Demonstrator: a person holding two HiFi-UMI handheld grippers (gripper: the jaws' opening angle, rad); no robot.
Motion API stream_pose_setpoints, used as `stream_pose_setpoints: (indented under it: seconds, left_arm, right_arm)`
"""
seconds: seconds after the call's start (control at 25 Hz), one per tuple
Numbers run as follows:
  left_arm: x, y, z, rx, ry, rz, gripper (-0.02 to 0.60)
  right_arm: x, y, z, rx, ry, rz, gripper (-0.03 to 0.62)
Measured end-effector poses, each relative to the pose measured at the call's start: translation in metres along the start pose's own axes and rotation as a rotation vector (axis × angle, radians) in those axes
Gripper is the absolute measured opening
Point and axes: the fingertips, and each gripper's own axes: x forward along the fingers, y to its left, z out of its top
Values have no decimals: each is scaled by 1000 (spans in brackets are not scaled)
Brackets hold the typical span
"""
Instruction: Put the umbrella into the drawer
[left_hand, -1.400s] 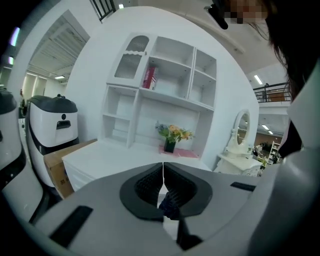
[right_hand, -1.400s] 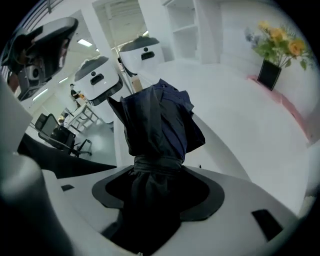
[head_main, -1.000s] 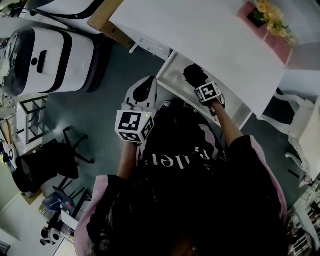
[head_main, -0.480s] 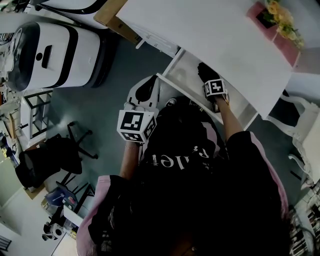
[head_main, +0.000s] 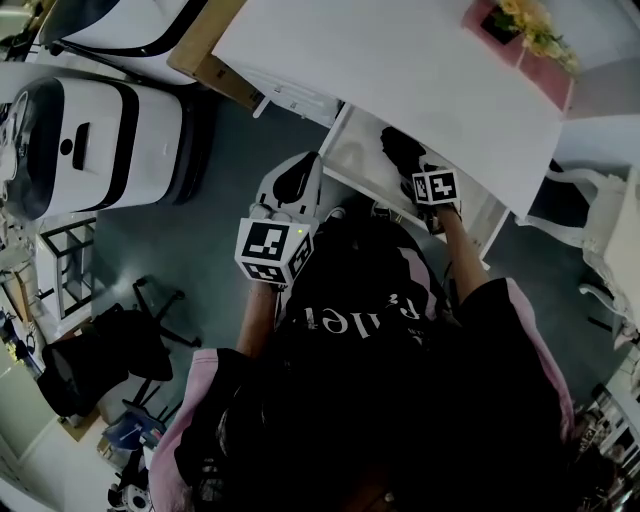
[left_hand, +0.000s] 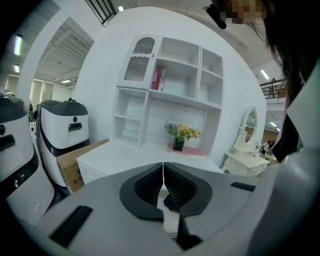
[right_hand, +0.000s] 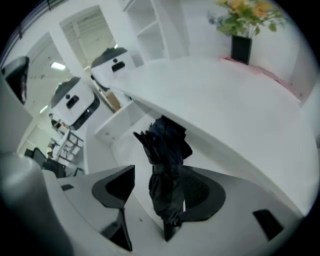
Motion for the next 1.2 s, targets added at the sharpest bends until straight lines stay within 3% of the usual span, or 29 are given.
stream_pose_setpoints:
  seconds: [0.28,0.56,0.8,1.04,1.2]
  left_arm:
    - [-3,1,-2,31,1,-107,17]
    - [-12,-1,-7,68,8,-223,17]
    - [-28,-5,-22,95,34,-323,17]
    - [-54,-34,-37,83,35,-401,17]
    - [-66,-50,-41,83,28,-432,17]
  right_arm:
    - [-81,47,43,158,-347,71,288]
    - [-156,101,49,226,-573,50,288]
    - [-194,139,22,287,-686,-26,288]
    - [-209,172,-20,308,-695,-46,288]
    - [-222,187,-28,292,-710,-44,288]
